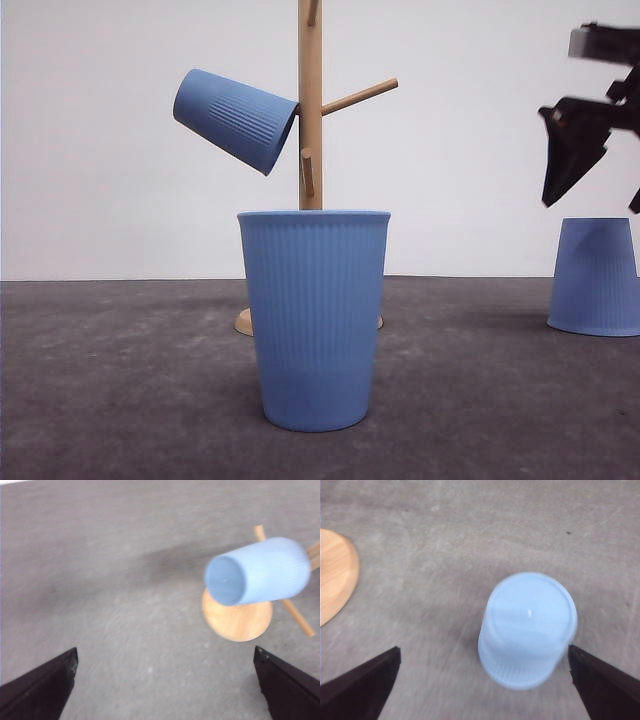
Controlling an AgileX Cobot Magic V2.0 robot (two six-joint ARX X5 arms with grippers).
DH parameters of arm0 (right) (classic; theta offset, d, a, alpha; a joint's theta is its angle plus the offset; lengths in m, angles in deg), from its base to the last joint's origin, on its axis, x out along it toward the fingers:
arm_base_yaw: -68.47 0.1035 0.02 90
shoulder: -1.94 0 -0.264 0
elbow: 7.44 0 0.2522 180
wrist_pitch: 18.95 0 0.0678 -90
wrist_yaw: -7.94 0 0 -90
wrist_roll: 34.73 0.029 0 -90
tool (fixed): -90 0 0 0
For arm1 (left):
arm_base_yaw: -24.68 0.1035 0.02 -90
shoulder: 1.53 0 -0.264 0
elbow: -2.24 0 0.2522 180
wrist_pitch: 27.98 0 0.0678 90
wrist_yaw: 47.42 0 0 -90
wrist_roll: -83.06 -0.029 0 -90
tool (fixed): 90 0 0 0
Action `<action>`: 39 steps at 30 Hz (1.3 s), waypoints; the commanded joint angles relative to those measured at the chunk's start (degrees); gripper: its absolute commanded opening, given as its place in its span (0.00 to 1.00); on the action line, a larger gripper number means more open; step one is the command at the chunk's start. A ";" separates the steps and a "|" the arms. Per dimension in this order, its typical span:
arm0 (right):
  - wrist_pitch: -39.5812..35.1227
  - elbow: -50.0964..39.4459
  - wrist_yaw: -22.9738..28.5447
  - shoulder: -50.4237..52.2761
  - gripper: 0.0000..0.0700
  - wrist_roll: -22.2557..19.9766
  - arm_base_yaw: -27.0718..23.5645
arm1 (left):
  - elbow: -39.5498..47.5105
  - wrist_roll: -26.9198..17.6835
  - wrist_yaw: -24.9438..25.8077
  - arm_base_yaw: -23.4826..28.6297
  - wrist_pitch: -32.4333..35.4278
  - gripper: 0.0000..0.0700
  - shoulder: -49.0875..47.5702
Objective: Place three cups
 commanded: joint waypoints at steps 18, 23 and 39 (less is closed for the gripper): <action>-9.62 0.94 -0.65 -10.47 0.89 -1.33 -3.66 | 39.82 4.73 -1.77 -0.76 8.30 0.95 -16.47; -9.56 0.94 -2.30 -11.94 0.48 -1.33 -3.76 | 40.26 5.98 -1.65 -0.76 8.81 0.95 -16.68; 0.84 14.14 -20.67 -8.06 0.37 2.30 -7.74 | 40.26 6.20 -1.65 -0.76 12.84 0.95 -16.65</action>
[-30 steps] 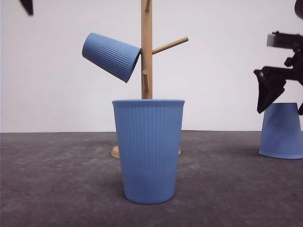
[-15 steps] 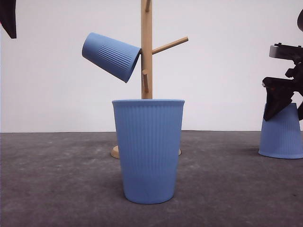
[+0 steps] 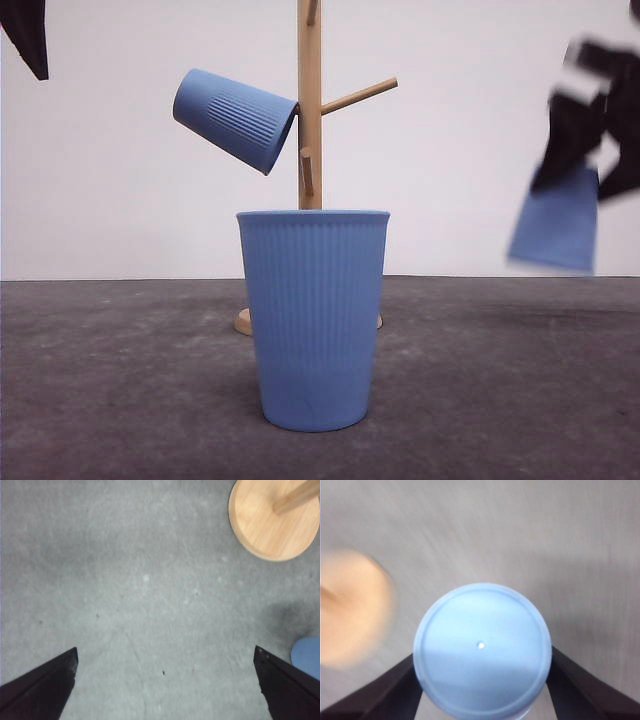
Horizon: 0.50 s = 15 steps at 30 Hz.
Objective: Place three cups
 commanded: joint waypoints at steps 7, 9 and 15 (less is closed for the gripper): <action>-10.43 7.46 -24.84 4.76 0.37 16.98 -5.19 | -0.76 0.42 0.11 -0.13 3.13 0.95 0.31; -13.90 7.46 -28.17 4.73 0.37 21.02 -5.27 | -0.76 0.42 0.11 -0.13 3.68 0.95 0.31; -17.80 7.44 -29.83 3.83 0.37 25.40 -1.76 | -0.76 0.43 0.50 -0.20 4.86 0.95 0.32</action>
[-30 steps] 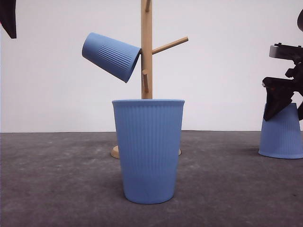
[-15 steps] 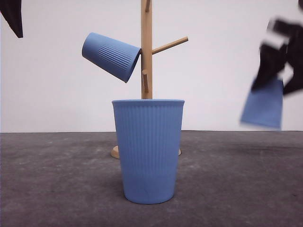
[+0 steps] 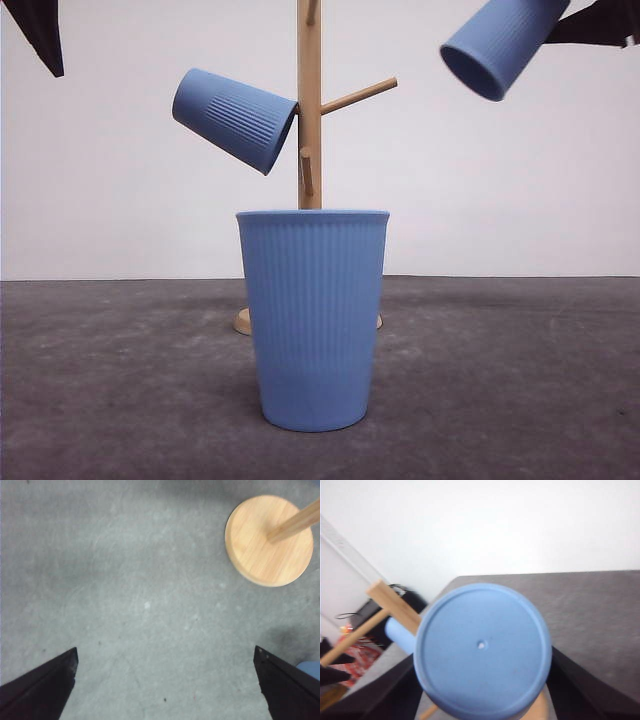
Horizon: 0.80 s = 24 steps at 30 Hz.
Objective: Place three cups
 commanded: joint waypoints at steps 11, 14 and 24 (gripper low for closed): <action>-6.67 0.50 4.08 -6.96 0.37 5.02 10.49 | -0.76 0.41 0.13 -0.18 0.15 0.95 0.33; -6.86 0.51 5.85 -8.70 0.37 4.71 12.29 | -0.76 0.41 0.13 -0.18 -0.07 0.95 0.33; -7.15 0.51 8.67 -11.31 0.72 1.17 15.21 | -0.76 0.43 0.13 -0.18 -0.09 0.95 0.33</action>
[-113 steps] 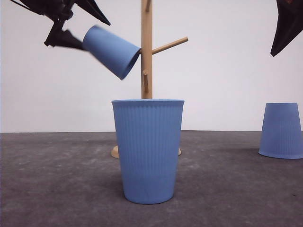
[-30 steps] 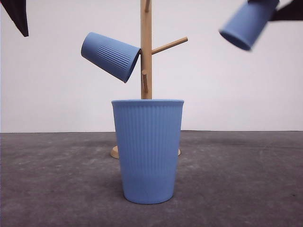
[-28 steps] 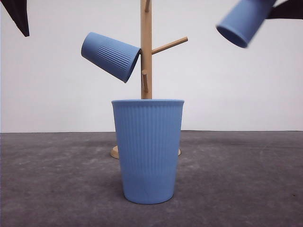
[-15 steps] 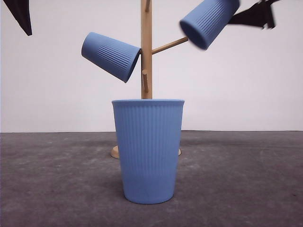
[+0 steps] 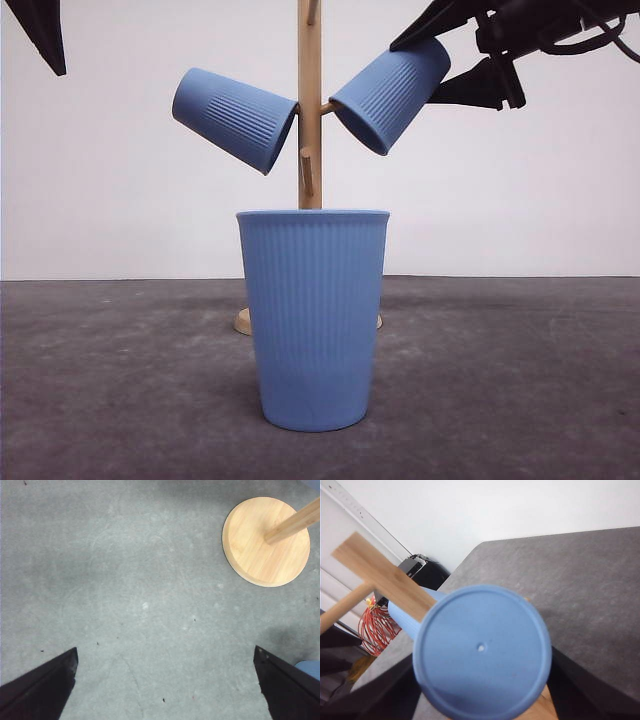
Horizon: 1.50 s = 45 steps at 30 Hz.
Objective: Place three cups
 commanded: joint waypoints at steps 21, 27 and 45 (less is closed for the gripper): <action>7.89 1.20 -1.48 5.70 0.99 -8.66 -7.17 | -0.74 0.44 1.92 -1.25 -0.06 0.95 0.33; 25.93 1.20 3.88 13.84 0.99 -21.86 -9.95 | -0.70 0.46 9.63 -6.21 0.01 0.95 0.33; 59.16 -12.72 16.58 37.20 0.96 -31.95 -6.59 | -0.70 4.36 4.23 -33.52 2.04 0.89 16.71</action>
